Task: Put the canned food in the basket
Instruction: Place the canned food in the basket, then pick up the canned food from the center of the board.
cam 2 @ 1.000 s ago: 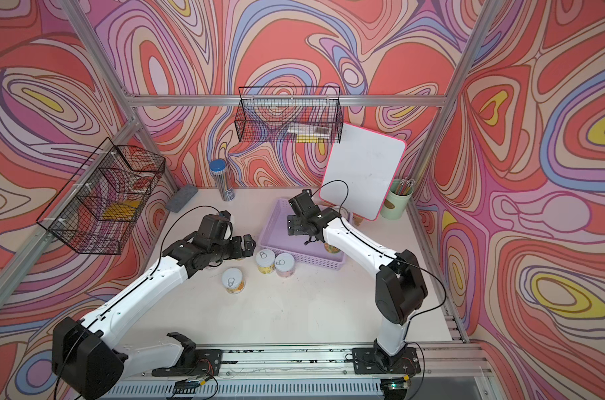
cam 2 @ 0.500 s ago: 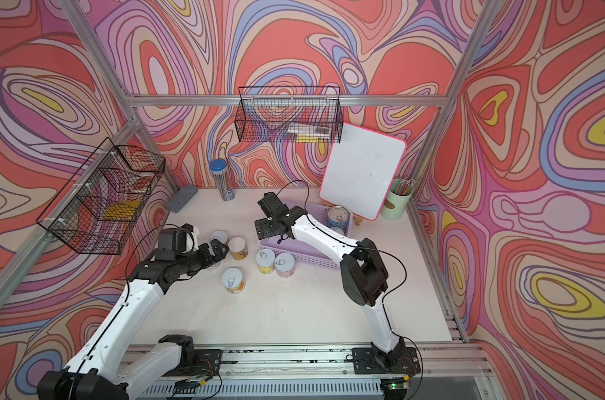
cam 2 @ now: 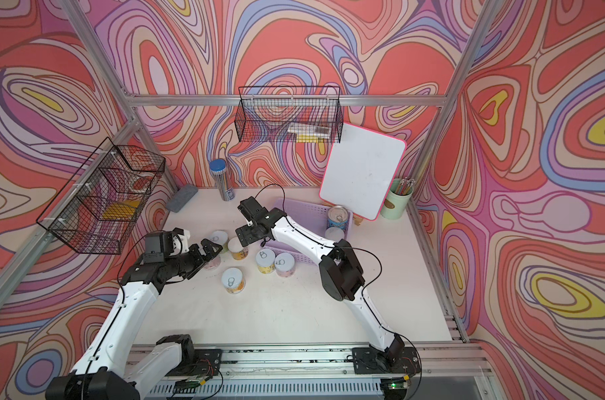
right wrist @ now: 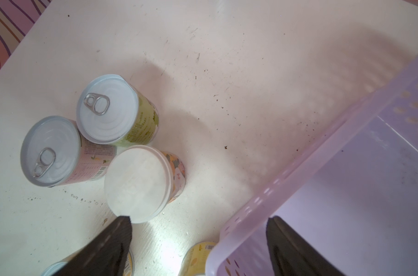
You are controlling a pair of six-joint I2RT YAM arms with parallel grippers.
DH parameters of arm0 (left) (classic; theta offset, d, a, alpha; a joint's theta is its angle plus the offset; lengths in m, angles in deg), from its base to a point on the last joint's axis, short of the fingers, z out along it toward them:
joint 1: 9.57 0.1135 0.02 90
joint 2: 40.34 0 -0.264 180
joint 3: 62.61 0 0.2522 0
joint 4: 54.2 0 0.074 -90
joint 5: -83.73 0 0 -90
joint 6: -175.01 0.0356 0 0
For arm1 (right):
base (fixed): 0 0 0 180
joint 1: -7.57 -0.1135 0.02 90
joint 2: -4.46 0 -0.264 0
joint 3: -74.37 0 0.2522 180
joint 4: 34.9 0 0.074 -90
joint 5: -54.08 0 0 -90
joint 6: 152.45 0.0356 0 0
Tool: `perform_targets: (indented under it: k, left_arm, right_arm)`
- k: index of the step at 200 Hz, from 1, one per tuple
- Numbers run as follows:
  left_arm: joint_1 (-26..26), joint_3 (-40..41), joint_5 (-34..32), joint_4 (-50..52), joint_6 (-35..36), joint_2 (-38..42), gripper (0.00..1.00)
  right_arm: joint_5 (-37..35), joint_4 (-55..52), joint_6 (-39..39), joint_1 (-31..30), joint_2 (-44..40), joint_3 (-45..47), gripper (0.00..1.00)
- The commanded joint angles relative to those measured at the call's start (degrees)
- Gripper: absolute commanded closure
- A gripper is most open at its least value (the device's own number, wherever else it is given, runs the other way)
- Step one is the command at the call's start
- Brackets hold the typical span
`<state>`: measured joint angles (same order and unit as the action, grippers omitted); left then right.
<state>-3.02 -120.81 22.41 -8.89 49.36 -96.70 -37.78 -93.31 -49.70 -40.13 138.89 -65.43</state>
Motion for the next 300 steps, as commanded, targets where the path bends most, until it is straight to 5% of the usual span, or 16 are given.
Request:
perform_targets:
  k: [1,139,300]
  left_arm:
    - [1.70,0.89,2.22,-0.57,-0.11,1.50,0.01]
    - [5.07,2.52,4.62,-0.09,-0.43,3.45,0.01]
    - [5.06,3.14,5.01,-0.23,-0.44,3.54,0.01]
  right_arm:
    - [0.92,-2.94,-1.65,-1.03,3.17,-4.16,0.10]
    - [3.13,-5.89,-1.20,-4.14,14.77,-18.84,0.08]
    - [-1.27,-6.60,-2.58,-4.75,19.09,-22.85,0.23]
